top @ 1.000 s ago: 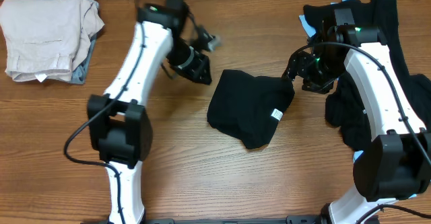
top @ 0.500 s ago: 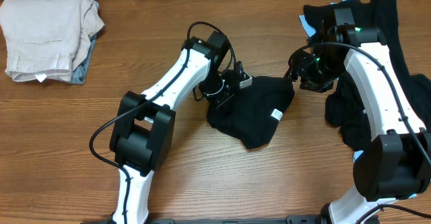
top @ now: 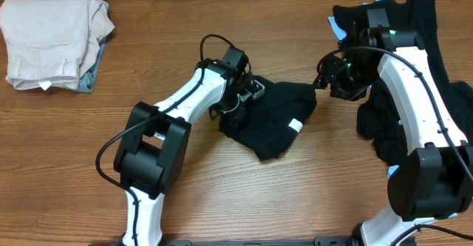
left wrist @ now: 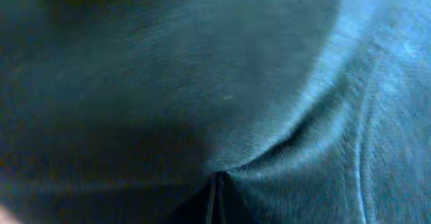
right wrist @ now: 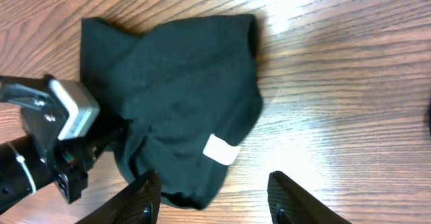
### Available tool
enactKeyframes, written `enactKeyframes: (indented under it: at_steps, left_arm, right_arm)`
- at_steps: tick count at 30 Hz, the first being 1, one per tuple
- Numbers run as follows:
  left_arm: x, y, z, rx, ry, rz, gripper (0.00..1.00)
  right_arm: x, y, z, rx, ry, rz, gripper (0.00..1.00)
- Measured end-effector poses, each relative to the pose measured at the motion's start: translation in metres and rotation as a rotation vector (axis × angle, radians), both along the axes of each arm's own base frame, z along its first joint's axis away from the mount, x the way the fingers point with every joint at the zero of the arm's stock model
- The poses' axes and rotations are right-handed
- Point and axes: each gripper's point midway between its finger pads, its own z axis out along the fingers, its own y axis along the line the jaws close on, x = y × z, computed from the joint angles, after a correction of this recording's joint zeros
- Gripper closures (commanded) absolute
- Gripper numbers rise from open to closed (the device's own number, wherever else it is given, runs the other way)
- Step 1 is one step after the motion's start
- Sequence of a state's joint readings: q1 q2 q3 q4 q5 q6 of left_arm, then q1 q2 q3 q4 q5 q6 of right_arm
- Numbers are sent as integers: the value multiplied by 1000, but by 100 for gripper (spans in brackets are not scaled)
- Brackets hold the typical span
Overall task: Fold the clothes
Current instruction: 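Grasp the folded black bundle with the left gripper and lift it, then carry the bundle left and place it on the folded clothes stack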
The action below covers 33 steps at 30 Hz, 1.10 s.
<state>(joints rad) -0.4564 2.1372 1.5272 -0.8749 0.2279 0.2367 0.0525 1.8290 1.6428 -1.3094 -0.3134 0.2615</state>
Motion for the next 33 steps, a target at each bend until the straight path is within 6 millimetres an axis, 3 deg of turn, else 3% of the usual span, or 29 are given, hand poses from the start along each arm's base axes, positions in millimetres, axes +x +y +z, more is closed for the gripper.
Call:
enactKeyframes:
  at_steps: [1, 2, 6, 9, 12, 17, 21, 24, 26, 29, 33]
  left_arm:
    - [5, 6, 0, 19, -11, 31, 69]
    - [11, 14, 0, 40, -23, 71, 37]
    - [39, 69, 2, 146, -85, 220, 0]
    - [65, 132, 7, 243, -149, 370, 0]
    - [78, 176, 11, 299, -176, 463, 0]
    - [96, 213, 25, 395, -196, 505, 0]
    - [119, 197, 66, 377, -238, 470, 0]
    - [133, 162, 108, 282, -292, 423, 0]
    - [133, 135, 123, 214, -298, 374, 0]
    - [118, 100, 126, 157, -260, 295, 0]
    - [103, 72, 110, 156, -225, 228, 0]
  right_arm:
    - [0, 0, 0, -1, 1, 0, 45]
    - [0, 0, 0, -1, 0, -1, 45]
    - [0, -1, 0, -3, -1, -1, 45]
    - [2, 0, 0, -3, -8, -1, 45]
    - [3, 0, 0, -3, -13, 0, 45]
    - [4, 0, 0, -2, -16, -1, 45]
    - [4, 0, 0, -2, -17, -1, 45]
    - [4, -1, 0, -3, -18, -1, 45]
    - [5, -1, 0, -3, -22, -1, 45]
    - [7, -1, 0, -9, -30, -2, 44]
    - [9, -2, 0, -14, -36, -2, 45]
